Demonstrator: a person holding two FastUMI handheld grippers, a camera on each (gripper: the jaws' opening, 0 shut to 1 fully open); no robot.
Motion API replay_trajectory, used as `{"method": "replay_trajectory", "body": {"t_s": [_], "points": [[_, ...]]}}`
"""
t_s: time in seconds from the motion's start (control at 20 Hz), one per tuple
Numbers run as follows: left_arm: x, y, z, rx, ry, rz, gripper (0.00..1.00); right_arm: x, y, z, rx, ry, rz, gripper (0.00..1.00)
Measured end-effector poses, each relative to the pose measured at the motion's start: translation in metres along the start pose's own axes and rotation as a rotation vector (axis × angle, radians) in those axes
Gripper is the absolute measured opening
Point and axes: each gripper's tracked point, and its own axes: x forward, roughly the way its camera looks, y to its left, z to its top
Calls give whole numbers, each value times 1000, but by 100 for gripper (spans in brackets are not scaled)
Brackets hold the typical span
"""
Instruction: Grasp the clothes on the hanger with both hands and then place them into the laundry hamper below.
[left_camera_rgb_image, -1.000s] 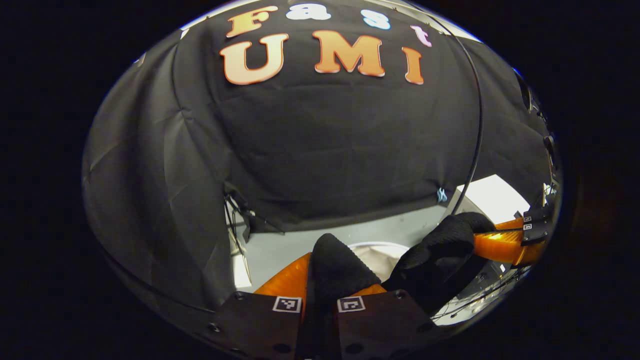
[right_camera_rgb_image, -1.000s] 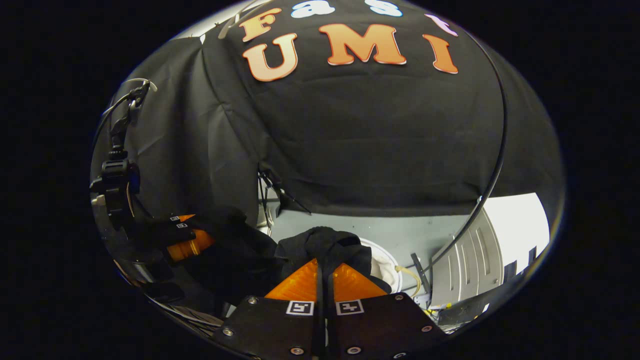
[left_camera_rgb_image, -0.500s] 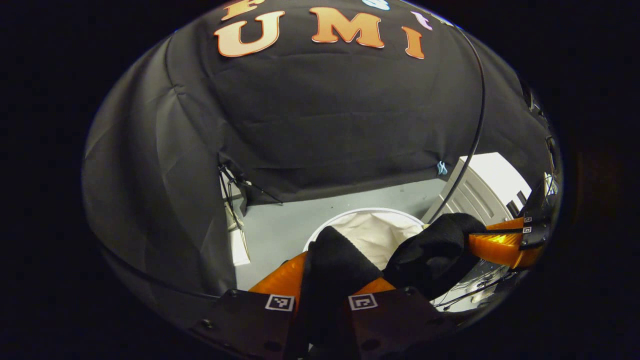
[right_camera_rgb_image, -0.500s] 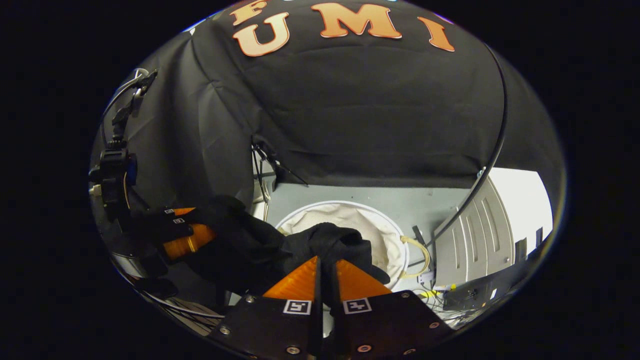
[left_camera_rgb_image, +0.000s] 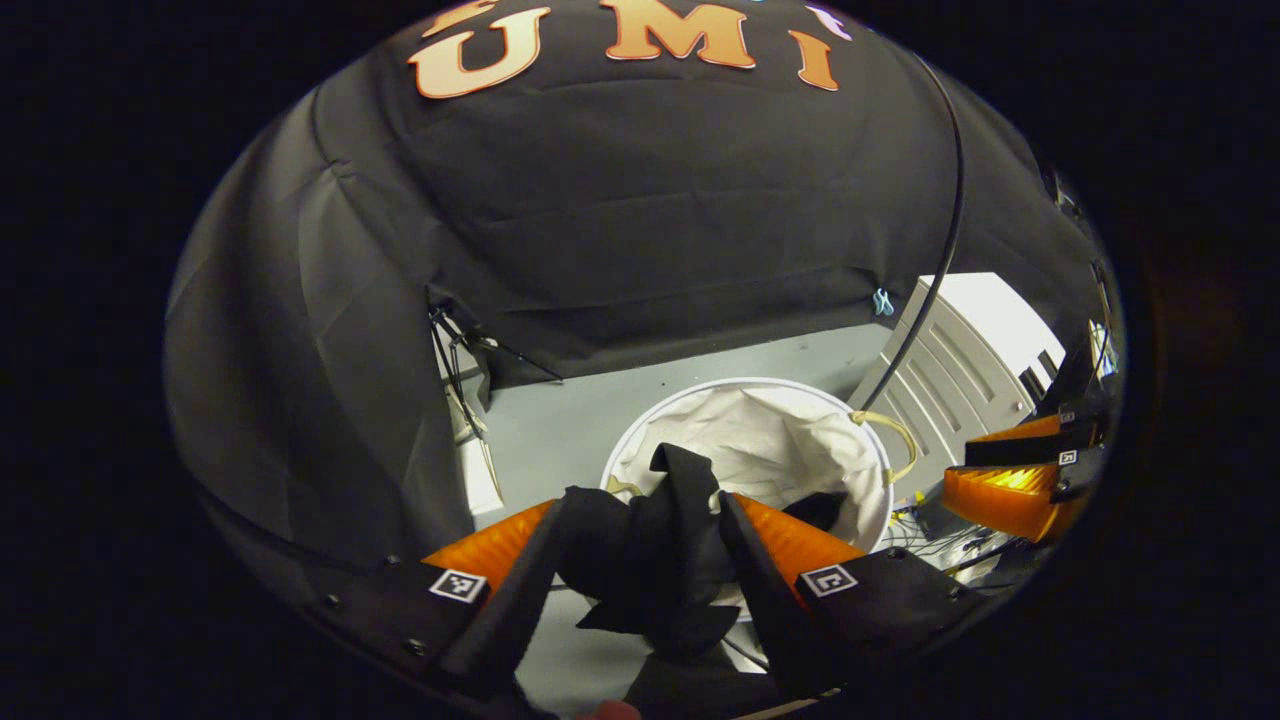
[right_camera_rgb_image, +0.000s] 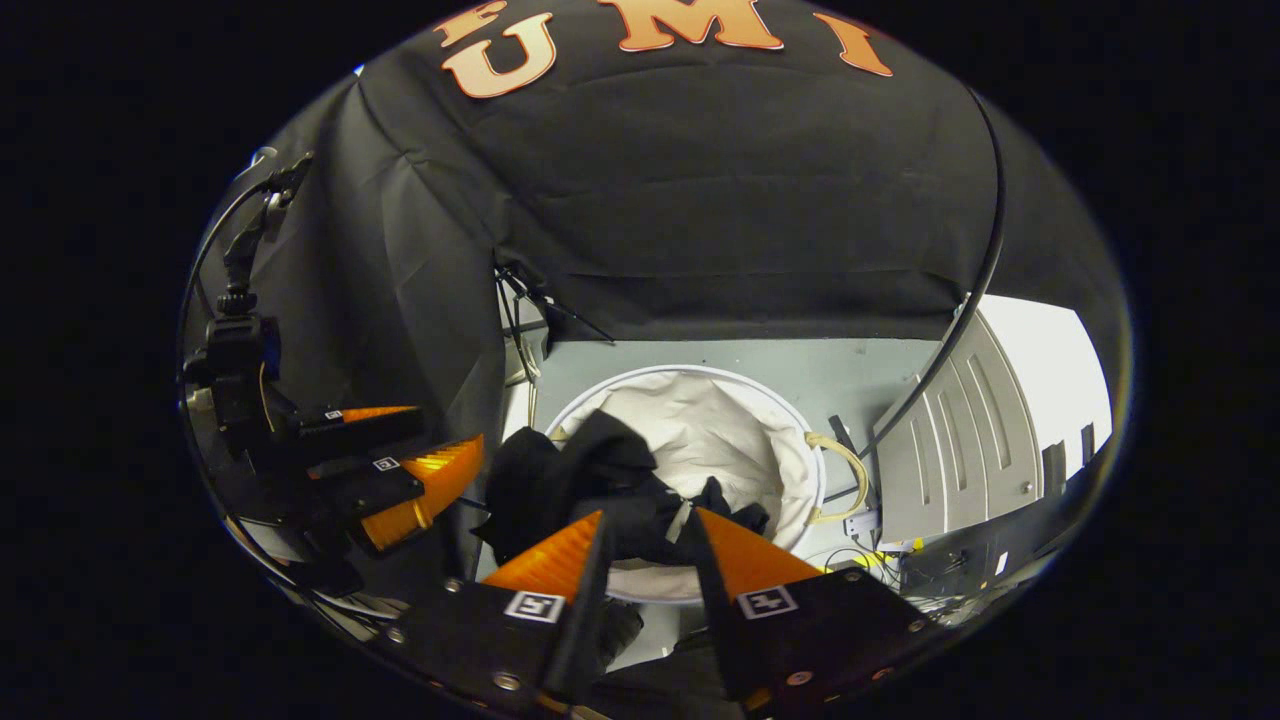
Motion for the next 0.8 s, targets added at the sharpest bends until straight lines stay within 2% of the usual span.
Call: {"method": "replay_trajectory", "body": {"t_s": [0.05, 0.2, 0.25, 0.3, 0.6, 0.8], "points": [[-3, -2, 0, 7, 0, 0, 100, 0, -1, 0, -5, 1, -4, 48], [-6, 1, 0, -5, 0, -2, 99, 0, -2, -5, -13, 11, -7, 80], [-6, 3, 1, -11, -5, 0, 99, 0, -3, -6, -14, 15, -9, 84], [-7, 4, 3, -18, -10, -1, 99, -1, -5, -7, -16, 19, -14, 87], [-26, 17, 18, -51, -76, 25, 99, -22, -20, 13, 3, -48, -37, 90], [-48, 25, 49, -76, -156, 43, 99, -50, -25, 39, -6, -137, -45, 93]]}}
